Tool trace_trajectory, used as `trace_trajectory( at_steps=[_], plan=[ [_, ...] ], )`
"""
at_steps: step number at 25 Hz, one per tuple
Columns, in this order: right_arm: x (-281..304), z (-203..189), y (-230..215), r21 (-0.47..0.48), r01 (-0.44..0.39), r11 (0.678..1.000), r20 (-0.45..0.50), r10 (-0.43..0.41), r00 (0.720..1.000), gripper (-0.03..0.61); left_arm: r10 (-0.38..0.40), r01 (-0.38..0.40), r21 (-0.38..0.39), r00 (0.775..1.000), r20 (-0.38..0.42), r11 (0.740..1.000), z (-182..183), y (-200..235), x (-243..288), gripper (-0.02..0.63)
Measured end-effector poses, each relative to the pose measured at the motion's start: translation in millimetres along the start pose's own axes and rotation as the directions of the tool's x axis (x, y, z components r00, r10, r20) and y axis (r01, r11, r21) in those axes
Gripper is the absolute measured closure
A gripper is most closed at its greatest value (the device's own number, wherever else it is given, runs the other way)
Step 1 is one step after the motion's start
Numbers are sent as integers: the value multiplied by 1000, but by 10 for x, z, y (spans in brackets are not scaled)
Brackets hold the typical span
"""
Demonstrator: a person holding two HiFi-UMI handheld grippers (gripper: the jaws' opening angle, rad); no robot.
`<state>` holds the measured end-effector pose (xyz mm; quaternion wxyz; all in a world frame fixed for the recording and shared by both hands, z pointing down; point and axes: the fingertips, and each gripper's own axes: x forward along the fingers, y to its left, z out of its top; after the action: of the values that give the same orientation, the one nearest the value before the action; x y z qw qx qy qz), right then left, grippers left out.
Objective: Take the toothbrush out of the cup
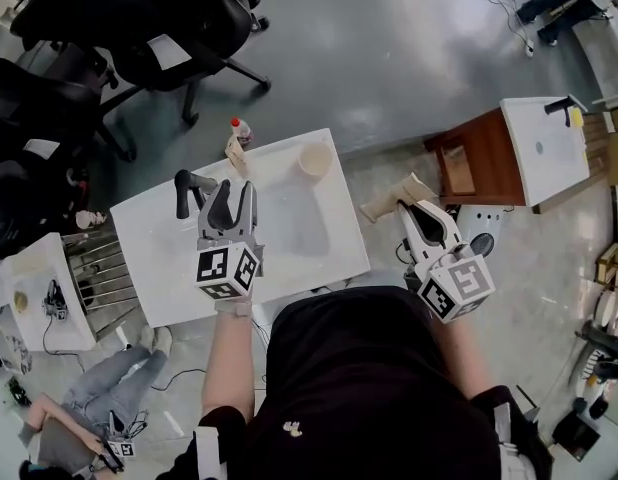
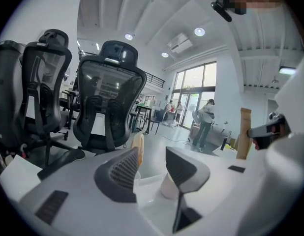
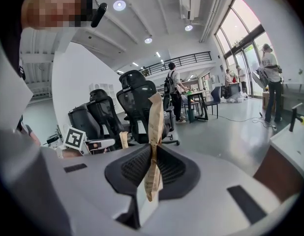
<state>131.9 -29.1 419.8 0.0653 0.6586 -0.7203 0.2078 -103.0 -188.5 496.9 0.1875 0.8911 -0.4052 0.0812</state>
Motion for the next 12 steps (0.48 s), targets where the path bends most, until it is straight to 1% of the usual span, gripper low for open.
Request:
trace_trajectory(
  at_steps=[7,12],
  plan=[
    [-23,-76,-84,16,65,998,-24,-64,998,525,38,-37,13,999,-37,999,-72,231,280,431],
    [-39,-136,-119,32,96,995,-35,-95,995,525,33,-31,26,998,-58,999,-95,313,440,428]
  ],
)
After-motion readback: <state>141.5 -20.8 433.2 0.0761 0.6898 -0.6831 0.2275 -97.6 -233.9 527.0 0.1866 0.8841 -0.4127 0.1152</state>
